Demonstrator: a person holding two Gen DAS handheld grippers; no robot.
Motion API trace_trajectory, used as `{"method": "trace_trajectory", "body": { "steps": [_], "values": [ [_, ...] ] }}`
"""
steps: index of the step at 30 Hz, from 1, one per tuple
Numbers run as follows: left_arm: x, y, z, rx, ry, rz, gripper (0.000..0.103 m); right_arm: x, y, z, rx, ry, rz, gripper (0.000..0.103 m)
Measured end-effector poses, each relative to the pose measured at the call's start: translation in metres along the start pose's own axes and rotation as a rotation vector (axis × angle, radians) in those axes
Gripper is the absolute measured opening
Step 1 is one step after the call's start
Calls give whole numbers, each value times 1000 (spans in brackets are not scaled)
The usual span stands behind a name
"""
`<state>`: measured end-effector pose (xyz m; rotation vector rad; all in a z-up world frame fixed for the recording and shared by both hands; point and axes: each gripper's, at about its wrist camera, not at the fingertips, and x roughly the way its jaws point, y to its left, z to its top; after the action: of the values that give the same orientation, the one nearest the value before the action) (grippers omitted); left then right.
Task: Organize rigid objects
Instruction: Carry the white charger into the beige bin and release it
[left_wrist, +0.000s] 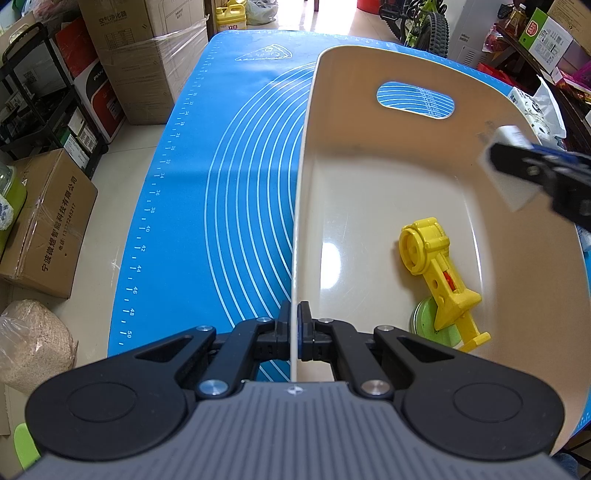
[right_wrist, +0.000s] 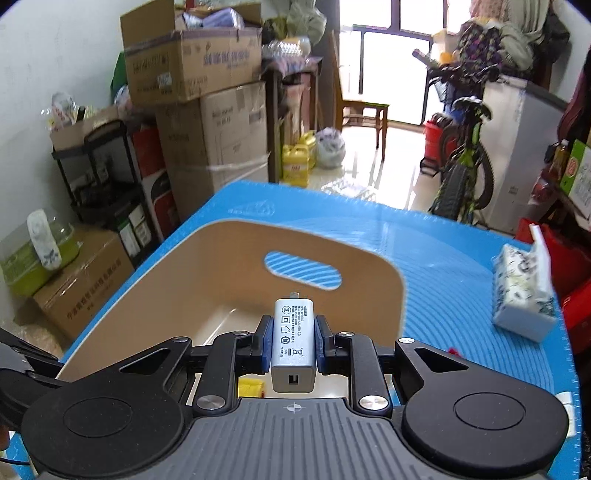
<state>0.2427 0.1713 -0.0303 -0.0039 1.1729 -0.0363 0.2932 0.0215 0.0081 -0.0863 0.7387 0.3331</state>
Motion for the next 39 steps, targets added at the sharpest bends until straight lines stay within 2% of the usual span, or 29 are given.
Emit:
{"method": "trace_trajectory", "body": {
  "steps": [5,9,13,19,26,34,39],
  "values": [
    [0,-1,0,3,0,5,4,27,12,-3,-2,94,7,32],
    [0,-1,-1,4,0,5,4,46,10,-14,2,172,-34,32],
    [0,-2,-1,8,3,8,4,55,4,-16,47,236,-28,32],
    [0,-3,-1,7,1,6,4,63,12,-19,14,299,-34,34],
    [2,-2,0,7,5,9,4,55,8,-19,37,261,-14,41],
    [2,-2,0,6,6,11,4,15,4,-13,7,149,34,65],
    [2,-2,1,3,7,10,4,-17,-19,-6,45,87,41,70]
  ]
}}
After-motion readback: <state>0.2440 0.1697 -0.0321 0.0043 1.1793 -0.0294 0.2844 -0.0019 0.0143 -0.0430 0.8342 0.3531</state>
